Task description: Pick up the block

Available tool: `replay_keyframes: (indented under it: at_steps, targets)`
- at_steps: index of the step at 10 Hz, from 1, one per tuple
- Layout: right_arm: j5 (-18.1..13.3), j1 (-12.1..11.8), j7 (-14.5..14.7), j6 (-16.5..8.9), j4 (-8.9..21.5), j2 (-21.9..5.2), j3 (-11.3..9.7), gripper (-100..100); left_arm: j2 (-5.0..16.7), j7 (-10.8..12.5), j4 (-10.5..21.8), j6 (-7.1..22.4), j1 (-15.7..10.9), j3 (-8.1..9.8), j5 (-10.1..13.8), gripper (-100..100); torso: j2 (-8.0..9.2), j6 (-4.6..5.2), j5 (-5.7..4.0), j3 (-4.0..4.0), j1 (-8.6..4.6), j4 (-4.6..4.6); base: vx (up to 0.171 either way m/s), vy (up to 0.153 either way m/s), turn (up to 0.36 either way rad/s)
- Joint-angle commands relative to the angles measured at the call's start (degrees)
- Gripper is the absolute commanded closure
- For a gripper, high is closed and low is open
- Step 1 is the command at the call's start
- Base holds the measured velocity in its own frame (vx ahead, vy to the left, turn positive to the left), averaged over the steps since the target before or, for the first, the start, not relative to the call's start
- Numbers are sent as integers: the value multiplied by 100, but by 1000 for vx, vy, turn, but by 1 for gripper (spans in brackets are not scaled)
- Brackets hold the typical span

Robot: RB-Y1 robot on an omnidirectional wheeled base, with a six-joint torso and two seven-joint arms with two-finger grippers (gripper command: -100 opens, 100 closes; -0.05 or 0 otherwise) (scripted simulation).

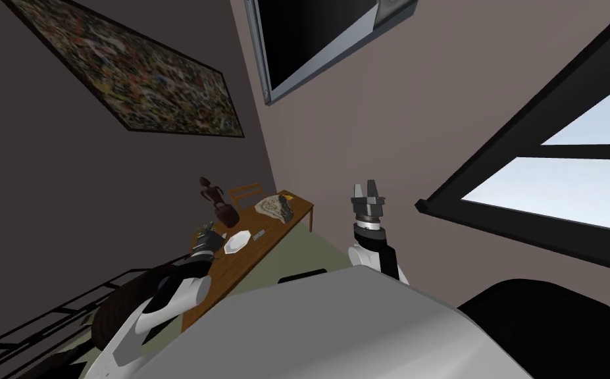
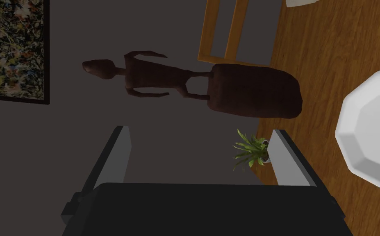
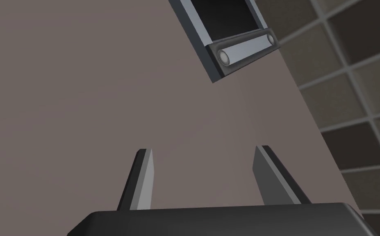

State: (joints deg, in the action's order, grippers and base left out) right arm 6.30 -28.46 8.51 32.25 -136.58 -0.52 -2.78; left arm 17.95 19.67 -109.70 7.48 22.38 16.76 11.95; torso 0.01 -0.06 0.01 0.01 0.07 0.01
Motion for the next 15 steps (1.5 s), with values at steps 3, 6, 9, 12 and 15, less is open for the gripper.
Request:
replay_keyframes:
  at_steps: [3,6,9,12,15]
  targets:
    - [0,0,0,0,0,0,0,0,170,321,443,644,-95,157,297,-100,-1,1,0,-1,0,0,6,-5,-232]
    - [0,1,0,0,0,0,0,0,237,466,658,1061,-122,213,438,-100,-5,5,1,-3,2,-1,11,3,-209]
    - [0,0,0,0,0,0,0,0,372,754,1104,1544,-174,304,729,-100,-5,-1,1,-3,5,-1,18,8,-242]
    - [0,-1,0,0,0,0,1,0,441,897,1334,1924,-199,339,878,-100,-3,-4,1,-2,4,-1,12,10,-131]
    - [0,0,0,0,0,0,0,0,510,1038,1567,2307,-222,367,1028,-100,-8,2,2,-5,8,-2,19,21,-191]
